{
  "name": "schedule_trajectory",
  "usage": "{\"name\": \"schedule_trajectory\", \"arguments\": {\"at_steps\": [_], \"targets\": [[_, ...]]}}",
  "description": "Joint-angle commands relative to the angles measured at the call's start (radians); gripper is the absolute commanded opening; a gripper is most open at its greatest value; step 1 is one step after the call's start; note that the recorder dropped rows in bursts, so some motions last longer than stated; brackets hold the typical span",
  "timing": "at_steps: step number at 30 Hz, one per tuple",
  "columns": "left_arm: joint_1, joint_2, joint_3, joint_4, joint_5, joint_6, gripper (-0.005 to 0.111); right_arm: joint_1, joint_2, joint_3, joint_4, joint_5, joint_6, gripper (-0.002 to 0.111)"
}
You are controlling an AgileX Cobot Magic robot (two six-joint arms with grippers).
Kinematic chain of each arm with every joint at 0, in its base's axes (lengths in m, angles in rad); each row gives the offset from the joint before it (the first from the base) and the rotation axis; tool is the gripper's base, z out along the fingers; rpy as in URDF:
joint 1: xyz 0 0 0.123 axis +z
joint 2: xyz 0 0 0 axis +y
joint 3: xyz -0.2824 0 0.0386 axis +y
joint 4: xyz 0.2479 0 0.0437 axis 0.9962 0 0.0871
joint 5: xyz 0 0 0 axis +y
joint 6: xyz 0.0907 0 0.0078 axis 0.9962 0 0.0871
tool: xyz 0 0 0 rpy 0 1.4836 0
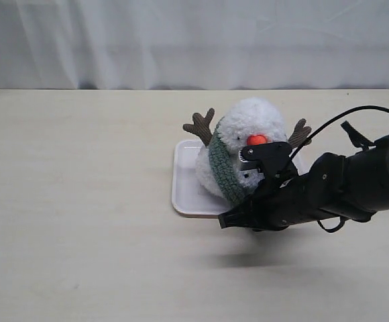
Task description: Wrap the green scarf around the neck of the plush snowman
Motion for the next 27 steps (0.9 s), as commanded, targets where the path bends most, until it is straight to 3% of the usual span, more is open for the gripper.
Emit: {"name": "schedule_trajectory", "arguments": {"at_steps": [1, 11, 27], "targets": [[0.001, -0.003, 0.003, -0.004, -0.011, -0.001, 0.000, 0.000, -0.002, 0.002, -0.011, -0.005, -0.034, 0.004], [0.001, -0.003, 0.003, -0.004, -0.011, -0.001, 0.000, 0.000, -0.077, 0.002, -0.034, 0.109, -0.056, 0.004], [0.001, -0.003, 0.003, -0.004, -0.011, -0.001, 0.000, 0.000, -0.078, 0.029, -0.086, 0.128, -0.056, 0.004]]}}
